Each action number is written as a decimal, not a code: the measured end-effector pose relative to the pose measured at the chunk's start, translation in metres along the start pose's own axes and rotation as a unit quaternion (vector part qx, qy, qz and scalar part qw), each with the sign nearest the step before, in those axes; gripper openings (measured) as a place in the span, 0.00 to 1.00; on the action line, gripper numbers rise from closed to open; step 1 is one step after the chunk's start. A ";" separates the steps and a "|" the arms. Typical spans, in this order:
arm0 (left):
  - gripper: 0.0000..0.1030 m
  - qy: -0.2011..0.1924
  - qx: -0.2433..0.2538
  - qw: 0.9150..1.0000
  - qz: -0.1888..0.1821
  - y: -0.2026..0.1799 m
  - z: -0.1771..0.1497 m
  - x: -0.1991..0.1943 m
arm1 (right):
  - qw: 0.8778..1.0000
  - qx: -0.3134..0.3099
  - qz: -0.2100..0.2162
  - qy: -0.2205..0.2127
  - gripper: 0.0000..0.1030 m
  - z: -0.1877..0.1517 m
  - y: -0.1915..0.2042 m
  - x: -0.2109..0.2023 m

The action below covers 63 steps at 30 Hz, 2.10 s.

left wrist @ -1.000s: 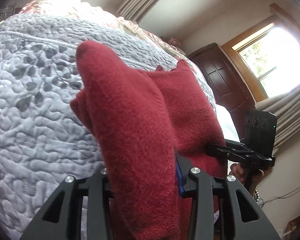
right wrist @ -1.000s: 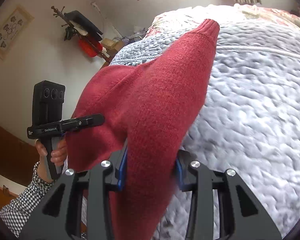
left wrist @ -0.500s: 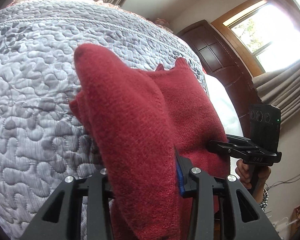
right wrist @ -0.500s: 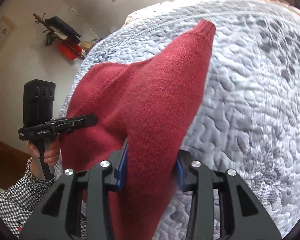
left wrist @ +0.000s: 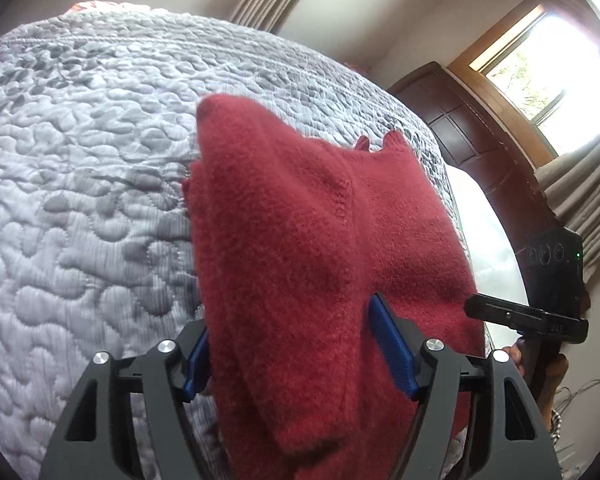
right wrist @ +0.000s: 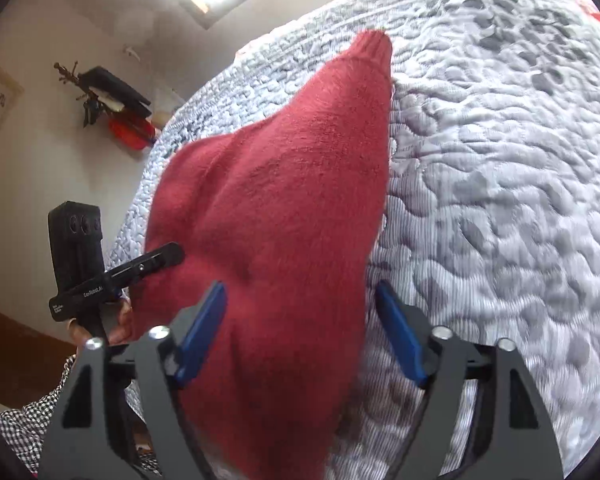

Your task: Fold small clothes

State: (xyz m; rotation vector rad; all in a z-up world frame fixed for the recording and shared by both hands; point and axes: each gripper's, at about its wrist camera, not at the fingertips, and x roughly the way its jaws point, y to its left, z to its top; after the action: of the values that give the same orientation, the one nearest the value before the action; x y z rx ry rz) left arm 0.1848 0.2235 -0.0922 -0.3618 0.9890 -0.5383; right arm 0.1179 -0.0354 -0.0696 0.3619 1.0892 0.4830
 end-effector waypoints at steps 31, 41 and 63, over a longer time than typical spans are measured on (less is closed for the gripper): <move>0.84 -0.023 0.047 0.986 0.155 -0.012 -0.091 -0.029 | 1.000 0.015 -0.016 0.016 0.29 -0.107 -0.004 -0.004; 0.85 -0.039 0.045 0.981 0.184 -0.026 -0.100 -0.039 | 0.996 -0.006 -0.082 -0.020 0.61 -0.117 0.016 -0.010; 0.96 -0.078 0.088 0.959 0.256 -0.099 -0.143 -0.107 | 0.977 -0.042 -0.195 -0.077 0.97 -0.159 0.083 -0.056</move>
State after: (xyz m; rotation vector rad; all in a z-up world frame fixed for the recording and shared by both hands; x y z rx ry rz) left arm -0.0114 0.1986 -0.0396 0.0183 0.8316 -0.1208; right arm -0.0634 0.0115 -0.0524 0.1025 0.9548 0.1472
